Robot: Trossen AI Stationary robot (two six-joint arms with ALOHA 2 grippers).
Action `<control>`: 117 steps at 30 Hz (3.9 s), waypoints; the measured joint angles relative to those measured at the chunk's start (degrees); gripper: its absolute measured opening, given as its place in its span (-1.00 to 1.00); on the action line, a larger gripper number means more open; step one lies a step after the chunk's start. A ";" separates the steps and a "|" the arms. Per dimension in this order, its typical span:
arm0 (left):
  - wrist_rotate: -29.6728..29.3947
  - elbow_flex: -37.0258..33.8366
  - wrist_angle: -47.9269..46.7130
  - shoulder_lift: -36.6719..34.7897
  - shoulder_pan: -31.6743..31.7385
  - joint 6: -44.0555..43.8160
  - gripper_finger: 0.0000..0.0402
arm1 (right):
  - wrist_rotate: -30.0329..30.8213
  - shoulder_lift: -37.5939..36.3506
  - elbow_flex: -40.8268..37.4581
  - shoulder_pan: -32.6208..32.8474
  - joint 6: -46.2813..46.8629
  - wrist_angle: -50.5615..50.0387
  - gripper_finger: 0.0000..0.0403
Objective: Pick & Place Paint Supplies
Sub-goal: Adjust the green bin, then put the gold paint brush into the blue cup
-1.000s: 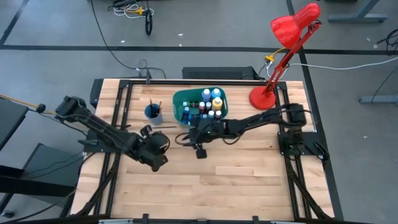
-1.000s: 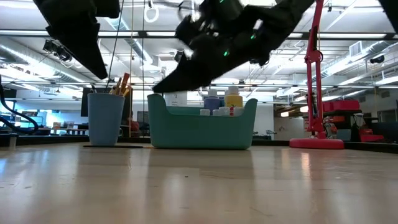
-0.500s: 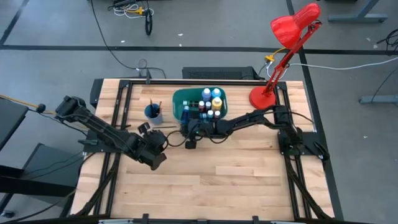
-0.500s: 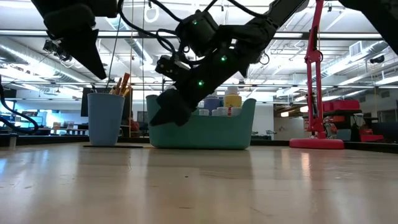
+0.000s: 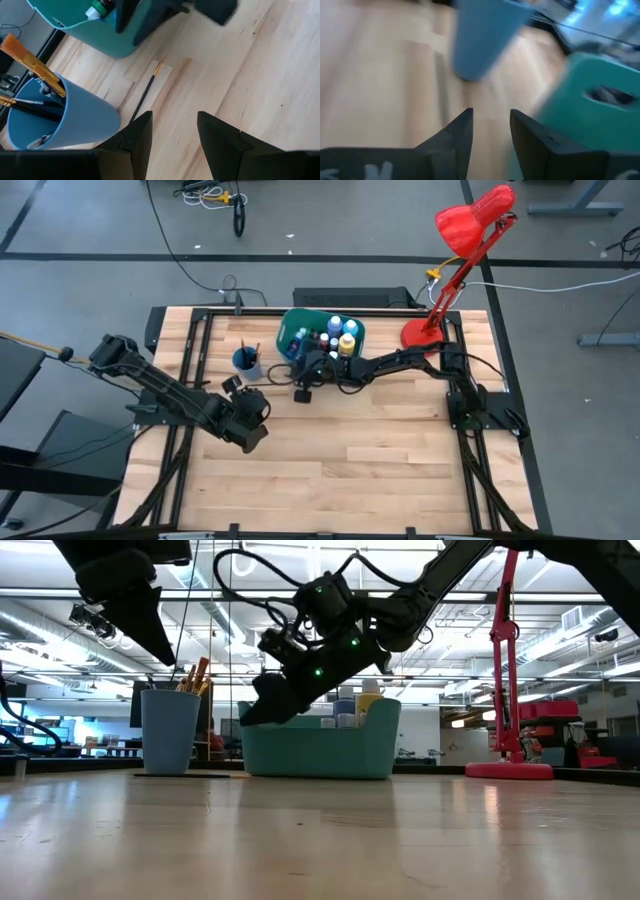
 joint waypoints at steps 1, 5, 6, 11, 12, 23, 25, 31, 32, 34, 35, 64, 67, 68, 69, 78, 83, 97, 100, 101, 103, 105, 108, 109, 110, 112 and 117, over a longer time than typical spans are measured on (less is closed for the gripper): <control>0.00 0.00 0.00 0.00 0.00 0.00 -0.18 | -2.65 0.00 0.00 0.17 0.05 0.31 -0.34; -0.09 0.00 0.27 0.00 0.01 -0.05 -0.18 | -9.87 0.16 0.00 1.82 -0.13 -0.46 -0.34; -0.56 0.00 0.68 0.00 0.02 -0.07 -0.18 | -10.20 0.42 0.00 2.18 -0.11 -0.42 -0.34; -1.33 0.00 3.60 0.02 0.39 2.22 -0.18 | -12.62 1.15 -0.07 2.29 4.79 -0.34 -0.34; -1.33 0.00 4.12 0.02 0.39 2.97 -0.18 | -12.66 1.47 -0.07 2.27 6.42 -0.48 -0.34; -1.16 0.00 6.14 0.04 1.02 6.34 -0.18 | -7.32 6.92 9.54 1.73 8.90 -12.51 -0.34; -1.03 0.00 6.05 0.04 1.03 6.36 -0.18 | -7.21 7.77 12.32 1.46 8.80 -16.79 -0.34; 0.24 0.00 6.03 0.04 1.03 6.51 -0.18 | -6.02 8.21 14.16 0.91 11.02 -19.64 -0.34; 0.16 0.00 6.01 0.04 1.03 6.53 -0.18 | -4.21 8.22 14.15 1.17 10.73 -19.84 -0.34; 0.15 0.00 5.95 0.04 1.03 7.29 -0.18 | 0.90 7.93 13.83 1.98 8.96 -21.38 -0.36; 0.15 0.00 5.99 0.04 1.03 7.69 -0.18 | 3.01 7.69 13.79 2.41 8.07 -21.69 -0.37; -2.99 0.02 9.78 0.07 1.21 6.05 -0.18 | 20.96 -2.27 19.04 12.48 1.09 -57.05 -0.37; -1.79 0.02 11.24 0.07 2.80 6.99 -0.18 | 18.30 -6.18 18.89 13.35 7.33 -67.93 -0.37; -0.68 0.02 12.56 0.07 3.62 7.51 -0.18 | 16.69 -7.66 18.57 13.52 10.07 -70.89 -0.37; 1.14 0.02 14.06 0.11 4.58 7.74 -0.18 | 15.70 -9.34 17.88 13.64 13.11 -73.60 -0.37; 14.35 0.53 24.84 10.62 13.66 22.07 -0.18 | 26.26 -28.60 -3.96 13.27 22.64 -69.96 -0.37; 20.29 2.39 23.64 17.29 19.99 32.61 -0.18 | 26.52 -38.04 -13.72 13.09 22.14 -62.95 -0.37; 29.77 3.21 19.87 21.49 37.54 47.58 -0.18 | 15.40 -44.26 -17.10 13.11 22.25 -51.45 -0.37; 32.02 3.23 20.11 21.55 39.47 50.44 -0.18 | 12.99 -44.28 -17.14 13.11 22.63 -51.11 -0.37; 32.64 3.23 20.09 21.61 39.95 51.17 -0.18 | 12.71 -44.28 -17.14 13.11 22.63 -51.18 -0.37; 33.53 3.23 20.14 21.62 40.60 52.01 -0.18 | 12.57 -44.28 -17.14 13.22 22.63 -50.79 -0.37; 33.81 3.23 20.20 21.63 40.83 52.71 -0.18 | 12.50 -44.28 -17.14 13.22 22.63 -50.58 -0.37; 33.71 2.99 21.33 21.63 40.83 52.83 -0.18 | 12.37 -44.28 -17.14 13.22 23.75 -50.29 -0.37; 33.65 2.64 22.39 21.62 40.79 52.84 -0.18 | 12.35 -44.28 -17.14 13.22 24.37 -50.31 -0.37; 33.67 2.30 23.30 21.62 40.78 52.84 -0.18 | 12.35 -44.28 -17.14 13.22 24.78 -50.31 -0.37; 33.68 1.69 24.66 21.62 40.79 52.75 -0.18 | 12.34 -44.28 -17.13 13.22 25.22 -50.31 -0.37; 33.66 0.47 24.96 21.62 40.94 51.26 -0.18 | 11.91 -44.28 -17.14 13.22 25.40 -50.31 -0.37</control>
